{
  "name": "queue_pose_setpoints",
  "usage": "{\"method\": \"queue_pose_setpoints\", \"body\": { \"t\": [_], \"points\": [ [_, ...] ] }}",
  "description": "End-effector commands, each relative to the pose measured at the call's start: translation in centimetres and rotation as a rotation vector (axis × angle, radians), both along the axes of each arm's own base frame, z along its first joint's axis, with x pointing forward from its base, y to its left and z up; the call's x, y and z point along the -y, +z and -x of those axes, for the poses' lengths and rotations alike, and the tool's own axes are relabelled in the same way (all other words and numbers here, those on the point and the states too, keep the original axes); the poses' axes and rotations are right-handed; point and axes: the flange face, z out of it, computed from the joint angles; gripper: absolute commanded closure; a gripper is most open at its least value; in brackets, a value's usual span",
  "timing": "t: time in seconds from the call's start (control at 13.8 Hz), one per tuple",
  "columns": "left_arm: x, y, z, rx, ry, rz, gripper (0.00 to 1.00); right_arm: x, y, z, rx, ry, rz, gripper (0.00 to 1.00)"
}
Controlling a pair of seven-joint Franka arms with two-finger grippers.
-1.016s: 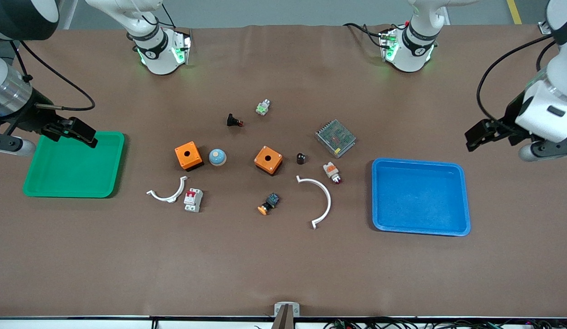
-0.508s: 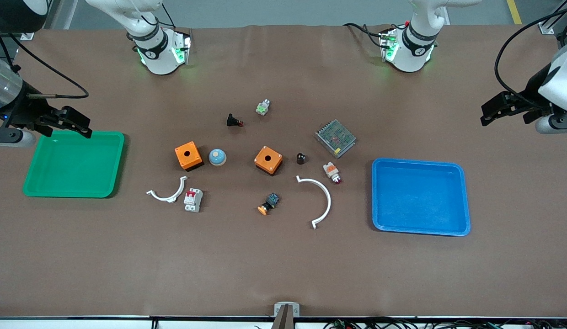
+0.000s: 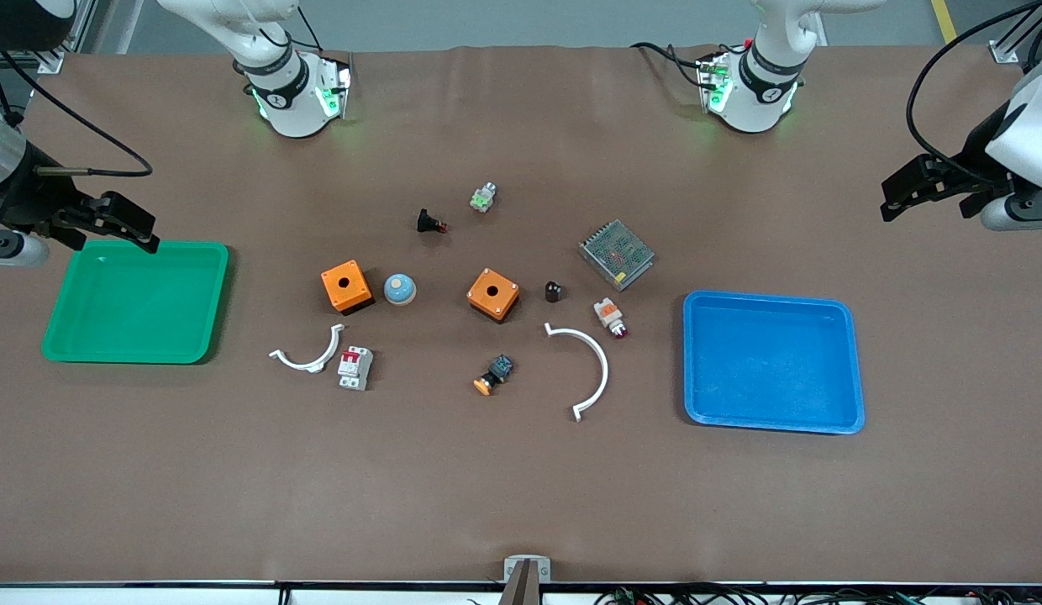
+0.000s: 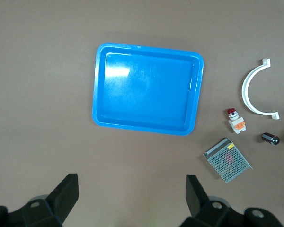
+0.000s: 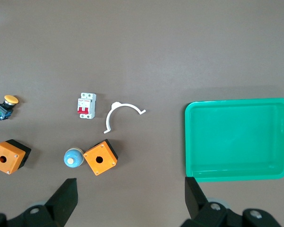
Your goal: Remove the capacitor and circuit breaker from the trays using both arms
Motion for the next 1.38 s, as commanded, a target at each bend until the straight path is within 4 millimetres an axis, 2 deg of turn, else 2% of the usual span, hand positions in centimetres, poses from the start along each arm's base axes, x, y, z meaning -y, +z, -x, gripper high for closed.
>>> {"method": "queue_pose_setpoints", "body": {
  "t": [0.0,1.02,1.31],
  "points": [
    [0.2,0.4,0.6,0.002,-0.029,0.007,0.0,0.4,0.6,0.5,-0.003,0.003,-0.014,0.0],
    [-0.4,0.5,0.9,-0.004,-0.021,0.008,0.0,-0.4,1.3,0.8,0.017,0.018,0.002,0.0],
    [0.2,0.1,0.7,-0.011,-0.03,0.001,0.0,-1.0,1.4,0.7,0.031,0.029,0.002,0.0]
  ]
}}
